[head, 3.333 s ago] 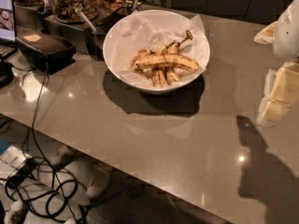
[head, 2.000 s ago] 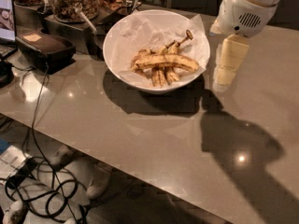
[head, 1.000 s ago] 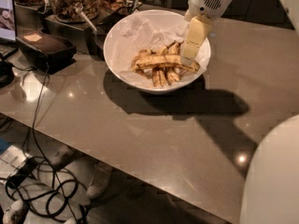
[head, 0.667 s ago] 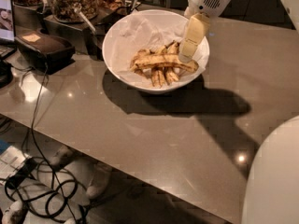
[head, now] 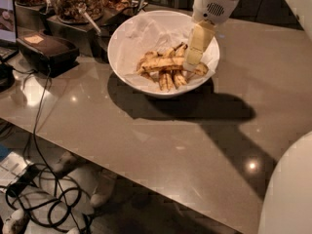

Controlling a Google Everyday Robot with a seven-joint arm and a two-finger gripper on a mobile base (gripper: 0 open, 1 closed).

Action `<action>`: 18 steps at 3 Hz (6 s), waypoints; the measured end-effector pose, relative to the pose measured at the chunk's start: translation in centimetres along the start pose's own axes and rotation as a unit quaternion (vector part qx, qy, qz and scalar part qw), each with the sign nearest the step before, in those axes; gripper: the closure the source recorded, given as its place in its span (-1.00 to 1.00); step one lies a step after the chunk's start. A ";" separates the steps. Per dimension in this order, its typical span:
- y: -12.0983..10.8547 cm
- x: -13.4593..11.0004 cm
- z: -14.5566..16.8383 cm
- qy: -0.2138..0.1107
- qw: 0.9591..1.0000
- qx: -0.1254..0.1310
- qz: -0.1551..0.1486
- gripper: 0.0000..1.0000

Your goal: Pick banana from white bowl

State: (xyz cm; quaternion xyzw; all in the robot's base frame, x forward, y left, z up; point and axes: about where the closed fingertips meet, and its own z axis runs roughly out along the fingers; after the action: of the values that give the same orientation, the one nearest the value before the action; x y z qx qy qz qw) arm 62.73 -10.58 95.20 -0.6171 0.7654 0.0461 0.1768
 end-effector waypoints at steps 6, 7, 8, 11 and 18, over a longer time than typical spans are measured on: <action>-1.6 2.0 3.2 0.041 0.998 -0.014 0.041 -0.38; -1.9 2.3 3.9 0.045 0.998 -0.021 0.047 -0.36; -2.1 2.4 4.7 0.048 0.997 -0.028 0.049 -0.40; -2.0 2.7 6.4 0.050 0.996 -0.048 0.055 -0.03; 0.5 0.2 1.6 -0.001 1.000 -0.006 0.030 1.00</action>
Offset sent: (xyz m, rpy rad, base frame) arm -0.0071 -0.0086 -0.0159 -0.0814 0.0475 -0.0371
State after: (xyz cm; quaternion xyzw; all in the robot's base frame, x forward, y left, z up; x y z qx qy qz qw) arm 62.58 -10.17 93.62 -0.5946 0.7832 0.0568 0.1727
